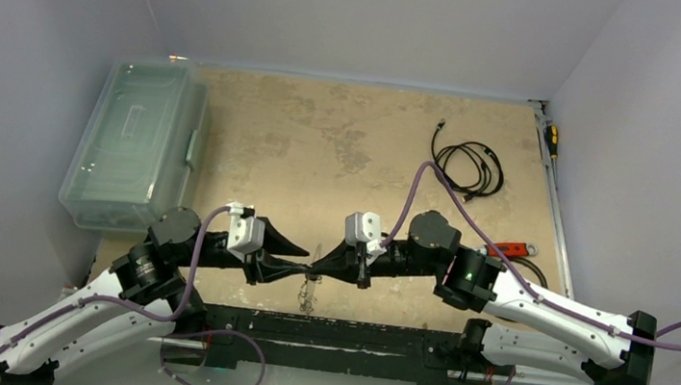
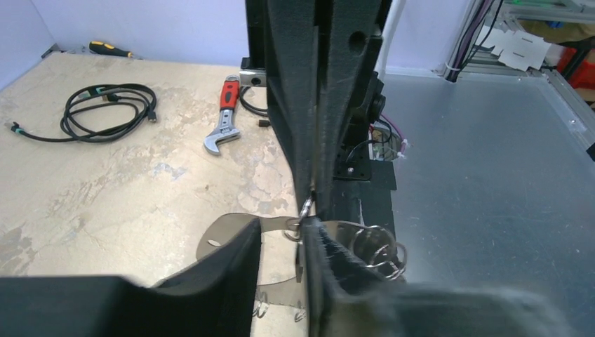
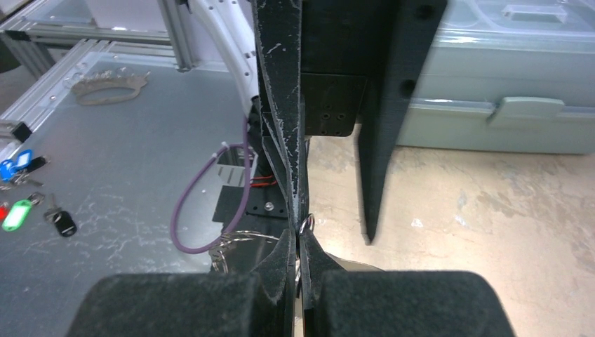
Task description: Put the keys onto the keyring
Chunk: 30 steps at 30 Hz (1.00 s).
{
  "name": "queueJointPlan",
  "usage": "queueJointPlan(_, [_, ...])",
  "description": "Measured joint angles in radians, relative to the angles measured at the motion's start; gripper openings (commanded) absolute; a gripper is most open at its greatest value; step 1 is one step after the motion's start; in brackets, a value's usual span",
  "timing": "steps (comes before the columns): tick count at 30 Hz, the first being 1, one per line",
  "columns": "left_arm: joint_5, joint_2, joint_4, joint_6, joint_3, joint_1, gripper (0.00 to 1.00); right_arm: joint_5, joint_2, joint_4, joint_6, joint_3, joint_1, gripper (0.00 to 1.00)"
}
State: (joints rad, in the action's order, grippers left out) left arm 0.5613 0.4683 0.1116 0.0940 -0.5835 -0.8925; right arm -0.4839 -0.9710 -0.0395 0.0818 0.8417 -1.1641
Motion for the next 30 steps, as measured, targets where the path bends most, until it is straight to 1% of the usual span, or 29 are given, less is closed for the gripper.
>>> queueJointPlan(2, [0.011, -0.004, 0.000, 0.002, 0.000, 0.000, 0.00, 0.019, 0.000, -0.023, -0.005, -0.009, 0.000, 0.00])
queueJointPlan(8, [-0.001, -0.010, 0.015, -0.004, 0.000, 0.000, 0.00, 0.051, 0.001, -0.081, -0.019, -0.041, 0.004, 0.00])
queueJointPlan(9, [-0.009, -0.012, 0.019, -0.006, 0.000, 0.000, 0.00, 0.058, 0.000, -0.084, -0.019, -0.043, 0.004, 0.04])
queueJointPlan(12, [-0.029, -0.019, 0.028, -0.009, 0.000, 0.000, 0.00, 0.080, -0.002, -0.085, -0.022, -0.043, 0.004, 0.32])
queueJointPlan(13, [-0.032, -0.019, 0.031, -0.009, 0.000, 0.000, 0.00, 0.092, -0.003, -0.079, -0.019, -0.041, 0.004, 0.37])
queueJointPlan(14, [-0.035, -0.019, 0.033, -0.010, 0.000, -0.002, 0.00, 0.103, -0.004, -0.068, -0.017, -0.036, 0.003, 0.39])
queueJointPlan(18, [-0.039, -0.002, 0.034, -0.010, -0.003, -0.008, 0.00, 0.165, -0.006, 0.050, 0.017, 0.028, 0.000, 0.42])
queueJointPlan(22, [-0.040, 0.026, 0.041, -0.010, -0.008, -0.011, 0.00, 0.203, -0.006, 0.180, 0.051, 0.114, 0.000, 0.43])
queueJointPlan(26, [-0.040, 0.041, 0.042, -0.009, -0.008, -0.011, 0.00, 0.204, -0.037, 0.306, 0.084, 0.219, 0.000, 0.39])
queueJointPlan(30, [-0.039, 0.041, 0.042, -0.009, -0.009, -0.011, 0.00, 0.194, -0.109, 0.408, 0.122, 0.304, 0.000, 0.35])
